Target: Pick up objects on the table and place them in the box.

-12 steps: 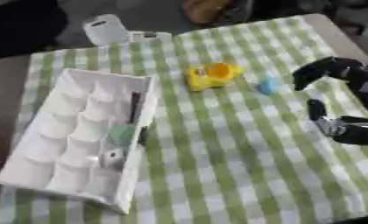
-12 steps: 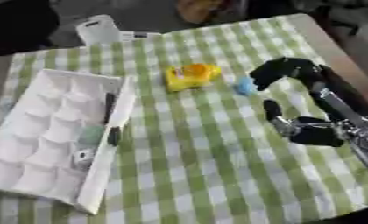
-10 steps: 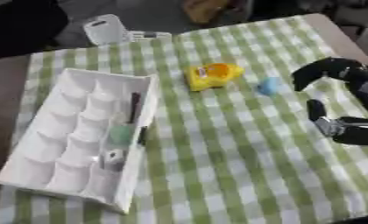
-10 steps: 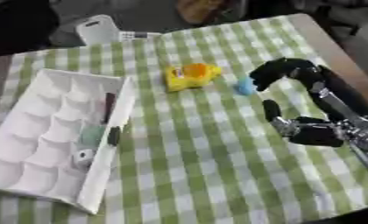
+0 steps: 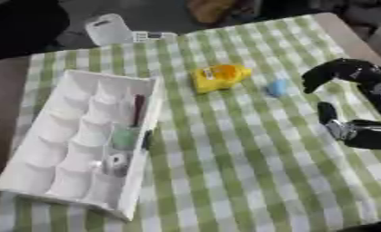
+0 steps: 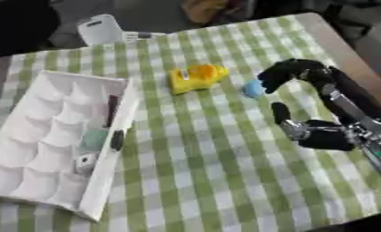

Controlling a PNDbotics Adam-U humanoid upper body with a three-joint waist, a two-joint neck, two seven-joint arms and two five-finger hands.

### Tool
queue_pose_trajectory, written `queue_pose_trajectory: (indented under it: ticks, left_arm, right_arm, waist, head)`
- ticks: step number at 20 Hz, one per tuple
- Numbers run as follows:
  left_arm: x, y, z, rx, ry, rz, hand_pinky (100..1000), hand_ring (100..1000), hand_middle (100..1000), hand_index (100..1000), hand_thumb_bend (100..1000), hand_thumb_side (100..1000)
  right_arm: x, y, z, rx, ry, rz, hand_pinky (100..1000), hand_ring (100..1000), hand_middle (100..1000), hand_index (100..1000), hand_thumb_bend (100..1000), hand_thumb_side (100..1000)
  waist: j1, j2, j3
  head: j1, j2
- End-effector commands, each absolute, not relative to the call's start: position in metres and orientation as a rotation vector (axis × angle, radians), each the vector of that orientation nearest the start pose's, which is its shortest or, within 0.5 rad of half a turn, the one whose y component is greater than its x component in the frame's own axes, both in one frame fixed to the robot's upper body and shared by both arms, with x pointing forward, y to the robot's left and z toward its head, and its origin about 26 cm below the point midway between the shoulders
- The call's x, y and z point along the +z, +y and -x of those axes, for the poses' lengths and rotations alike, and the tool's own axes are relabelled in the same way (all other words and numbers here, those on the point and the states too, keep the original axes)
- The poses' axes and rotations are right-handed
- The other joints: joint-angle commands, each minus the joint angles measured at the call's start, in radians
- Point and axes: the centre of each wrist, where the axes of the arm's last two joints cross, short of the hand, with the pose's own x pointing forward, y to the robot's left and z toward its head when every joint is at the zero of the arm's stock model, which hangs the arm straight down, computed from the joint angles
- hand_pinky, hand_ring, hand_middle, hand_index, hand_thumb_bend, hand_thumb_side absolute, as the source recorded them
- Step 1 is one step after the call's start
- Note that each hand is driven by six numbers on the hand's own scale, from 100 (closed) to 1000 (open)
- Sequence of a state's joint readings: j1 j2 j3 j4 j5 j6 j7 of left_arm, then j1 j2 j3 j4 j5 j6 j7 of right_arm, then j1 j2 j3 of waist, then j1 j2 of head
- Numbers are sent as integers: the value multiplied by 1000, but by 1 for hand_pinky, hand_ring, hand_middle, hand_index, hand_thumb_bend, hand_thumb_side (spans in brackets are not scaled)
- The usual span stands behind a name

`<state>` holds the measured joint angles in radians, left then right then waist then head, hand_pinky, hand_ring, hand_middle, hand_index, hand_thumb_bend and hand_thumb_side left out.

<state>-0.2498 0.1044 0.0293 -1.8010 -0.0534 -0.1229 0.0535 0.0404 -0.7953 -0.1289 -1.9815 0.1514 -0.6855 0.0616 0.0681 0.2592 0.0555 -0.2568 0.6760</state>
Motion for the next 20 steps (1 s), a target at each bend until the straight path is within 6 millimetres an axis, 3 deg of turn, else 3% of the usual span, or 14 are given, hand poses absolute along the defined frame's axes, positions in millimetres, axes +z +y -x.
queue_pose_trajectory:
  ticks: [1, 17, 20]
  left_arm:
    - [133, 245, -319, -112, -2200, -131, 753, 710, 925, 767, 135, 933]
    - [132, 245, -319, -117, -2197, -134, 752, 709, 925, 766, 134, 936]
    - [132, 246, -319, -119, -2194, -135, 753, 709, 925, 766, 134, 938]
  right_arm:
    - [197, -377, -253, -1611, 3057, -671, 621, 706, 747, 968, 100, 100]
    - [205, -379, -254, -1649, 3008, -720, 634, 704, 740, 959, 100, 100]
    - [219, -384, -255, -1802, 2864, -808, 656, 703, 757, 968, 100, 100]
  waist:
    - [-14, -33, 0]
    - [-13, -23, 1]
    - [-14, -22, 3]
  head:
    - [-1, 1]
    - [-2, 7]
    - [-4, 10]
